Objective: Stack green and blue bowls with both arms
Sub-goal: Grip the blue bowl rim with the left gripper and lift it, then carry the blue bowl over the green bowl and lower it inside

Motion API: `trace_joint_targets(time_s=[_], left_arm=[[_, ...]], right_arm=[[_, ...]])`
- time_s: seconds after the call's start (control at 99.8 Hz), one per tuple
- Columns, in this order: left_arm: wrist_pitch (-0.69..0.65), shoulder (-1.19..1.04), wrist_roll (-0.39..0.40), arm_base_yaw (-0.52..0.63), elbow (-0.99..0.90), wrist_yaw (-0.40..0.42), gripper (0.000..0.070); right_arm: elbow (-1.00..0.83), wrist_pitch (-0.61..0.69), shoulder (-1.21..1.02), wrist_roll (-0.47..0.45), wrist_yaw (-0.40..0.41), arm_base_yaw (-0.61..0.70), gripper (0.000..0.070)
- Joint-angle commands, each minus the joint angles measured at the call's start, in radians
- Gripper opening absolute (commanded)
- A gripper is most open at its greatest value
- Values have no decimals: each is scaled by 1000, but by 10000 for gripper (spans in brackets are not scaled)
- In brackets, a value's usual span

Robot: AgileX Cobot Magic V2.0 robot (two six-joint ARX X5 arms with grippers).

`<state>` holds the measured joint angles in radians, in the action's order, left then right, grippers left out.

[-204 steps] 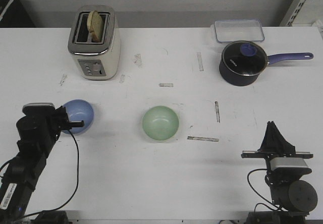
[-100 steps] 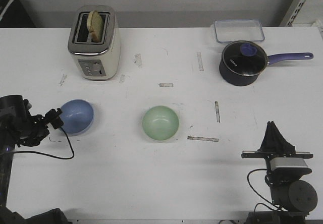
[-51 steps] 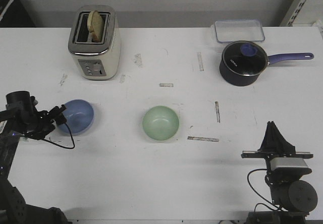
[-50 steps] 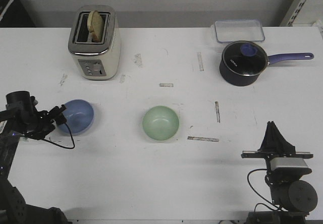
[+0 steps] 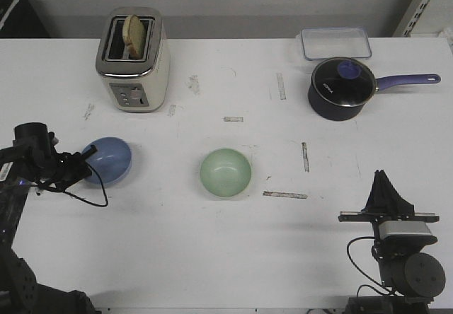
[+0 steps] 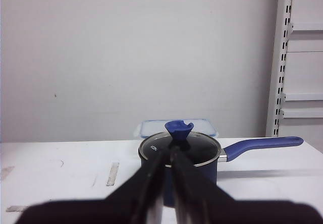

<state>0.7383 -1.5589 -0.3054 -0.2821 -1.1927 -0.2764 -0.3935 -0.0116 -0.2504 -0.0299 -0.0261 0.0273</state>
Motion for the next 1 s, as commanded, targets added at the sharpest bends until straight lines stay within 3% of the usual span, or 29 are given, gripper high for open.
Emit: trace_joint_targets(time_s=[0.0,0.331,0.711,0.992], left_arm=[[34,-15,6,21,-77,-5,1],[101,-16,-18,243,-268,-6,1],[-40,-39,-157,633,-274,-21,1],[-105,-126,-160,824,-274,-21,1]], right_arm=[[0,-11,2,5,0,3,13],[0,-11,2,5,0,3,13],[0,-11,2,5,0,3,13],[0,-11,2,5,0,3,13]])
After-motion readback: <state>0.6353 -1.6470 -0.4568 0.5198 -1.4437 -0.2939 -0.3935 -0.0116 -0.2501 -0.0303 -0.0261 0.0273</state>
